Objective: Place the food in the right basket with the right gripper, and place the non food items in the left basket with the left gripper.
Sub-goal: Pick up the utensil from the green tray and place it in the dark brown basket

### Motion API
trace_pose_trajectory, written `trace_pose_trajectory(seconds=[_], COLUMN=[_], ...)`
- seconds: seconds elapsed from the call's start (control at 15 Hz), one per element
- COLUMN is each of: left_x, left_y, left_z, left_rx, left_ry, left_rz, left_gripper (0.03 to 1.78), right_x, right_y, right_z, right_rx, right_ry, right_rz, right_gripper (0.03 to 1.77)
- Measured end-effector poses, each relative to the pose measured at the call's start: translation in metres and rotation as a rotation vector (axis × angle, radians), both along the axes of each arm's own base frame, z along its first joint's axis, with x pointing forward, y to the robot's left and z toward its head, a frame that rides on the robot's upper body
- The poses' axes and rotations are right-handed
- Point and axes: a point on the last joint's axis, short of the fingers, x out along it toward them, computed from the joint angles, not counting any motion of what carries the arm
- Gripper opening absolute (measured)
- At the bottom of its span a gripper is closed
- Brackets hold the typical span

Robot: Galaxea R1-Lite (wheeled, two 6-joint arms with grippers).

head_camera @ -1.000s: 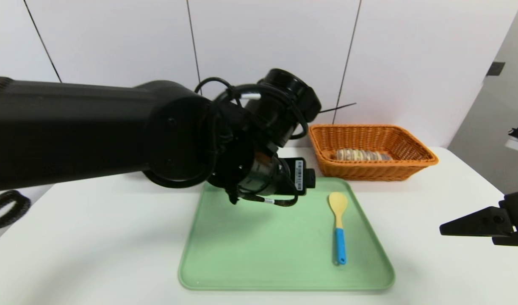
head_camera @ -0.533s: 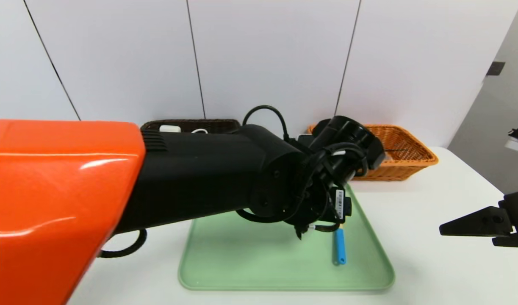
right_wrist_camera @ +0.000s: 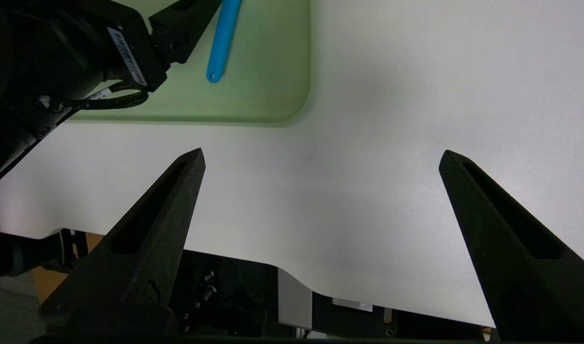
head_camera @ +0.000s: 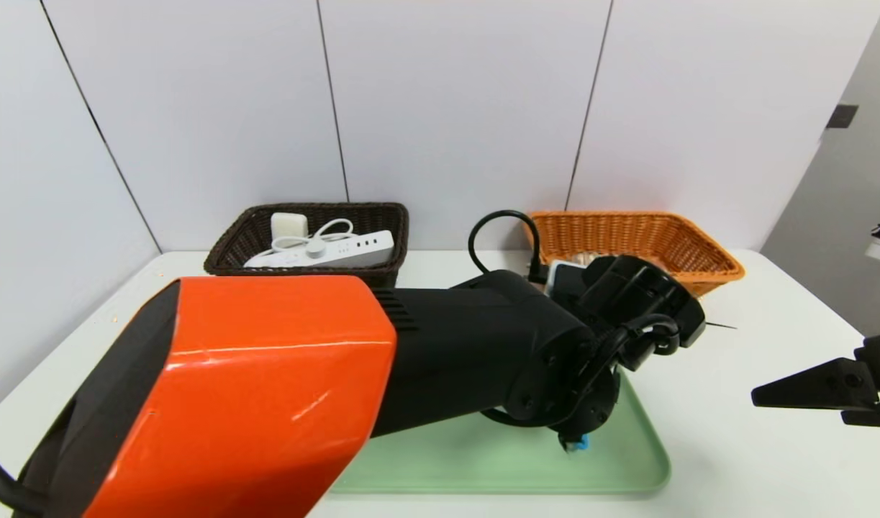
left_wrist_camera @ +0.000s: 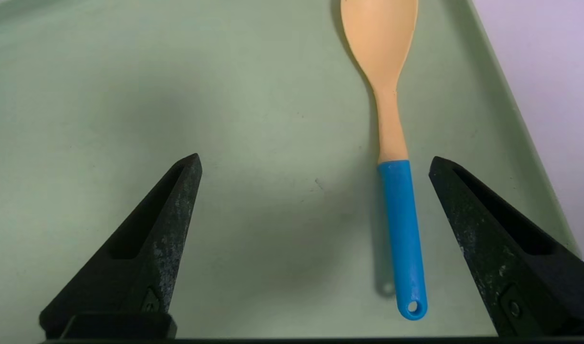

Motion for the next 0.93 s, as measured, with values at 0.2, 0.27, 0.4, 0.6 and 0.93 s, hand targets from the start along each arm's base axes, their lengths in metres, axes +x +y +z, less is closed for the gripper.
trace_pose_trajectory(seconds=[0.2, 0.27, 0.4, 0.6, 0.93], left_x=[0.000, 0.001, 0.002, 0.003, 0.006], left_y=[-0.005, -0.007, -0.010, -0.015, -0.020], left_z=[-0.008, -0.008, -0.009, -0.014, -0.027], left_rx=[0.014, 0.008, 0.005, 0.004, 0.025], left_ry=[-0.003, -0.012, -0.033, -0.055, -0.048], left_rz=[-0.015, -0.021, -0.042, -0.064, -0.068], left_gripper=[1.69, 1.69, 1.69, 1.69, 1.69], right_x=[-0.001, -0.001, -0.001, -0.001, -0.001], right_y=[0.000, 0.000, 0.000, 0.000, 0.000], right_z=[0.000, 0.000, 0.000, -0.001, -0.001], right_rx=[0.000, 0.001, 0.001, 0.000, 0.000], right_ry=[0.001, 0.001, 0.000, 0.002, 0.002], right_rz=[0.000, 0.000, 0.000, -0.001, -0.001], right_gripper=[1.70, 1.70, 1.70, 1.70, 1.70])
